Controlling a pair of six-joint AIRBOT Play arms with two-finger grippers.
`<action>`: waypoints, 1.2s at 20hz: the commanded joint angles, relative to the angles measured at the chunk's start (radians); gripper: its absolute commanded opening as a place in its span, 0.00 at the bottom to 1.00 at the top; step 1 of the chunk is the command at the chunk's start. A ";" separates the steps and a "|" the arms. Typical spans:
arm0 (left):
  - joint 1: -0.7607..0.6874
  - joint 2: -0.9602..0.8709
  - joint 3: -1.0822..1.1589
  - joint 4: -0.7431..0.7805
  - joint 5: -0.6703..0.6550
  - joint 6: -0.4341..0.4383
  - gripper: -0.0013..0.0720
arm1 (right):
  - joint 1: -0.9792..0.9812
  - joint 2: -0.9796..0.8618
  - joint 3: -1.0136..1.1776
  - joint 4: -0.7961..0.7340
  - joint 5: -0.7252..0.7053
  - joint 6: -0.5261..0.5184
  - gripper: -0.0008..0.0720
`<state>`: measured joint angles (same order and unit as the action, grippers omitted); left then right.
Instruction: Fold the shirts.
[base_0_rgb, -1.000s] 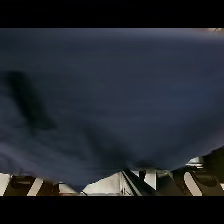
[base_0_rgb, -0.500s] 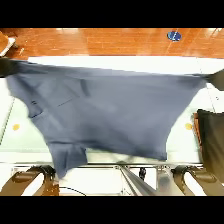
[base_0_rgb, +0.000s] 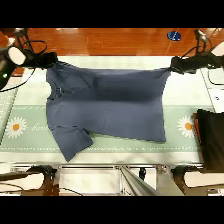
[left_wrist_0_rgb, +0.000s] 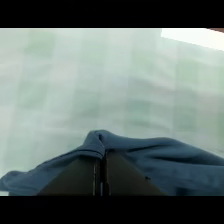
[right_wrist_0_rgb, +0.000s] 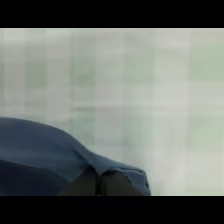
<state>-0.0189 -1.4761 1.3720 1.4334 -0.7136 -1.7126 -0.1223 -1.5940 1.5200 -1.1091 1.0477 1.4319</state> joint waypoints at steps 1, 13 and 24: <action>0.001 -0.130 0.073 -0.021 0.047 -0.017 0.04 | 0.000 -0.175 0.135 0.031 -0.007 0.034 0.04; 0.069 -0.125 0.134 -0.021 -0.496 0.278 0.04 | -0.055 -0.114 0.103 0.000 0.367 -0.115 0.04; 0.090 -0.143 -0.029 -0.019 -0.620 0.305 0.63 | -0.058 -0.104 -0.192 0.052 0.339 -0.108 0.57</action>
<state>0.0608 -1.6169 1.3399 1.4136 -1.2507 -1.4078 -0.1761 -1.7050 1.3563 -1.0885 1.3403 1.3216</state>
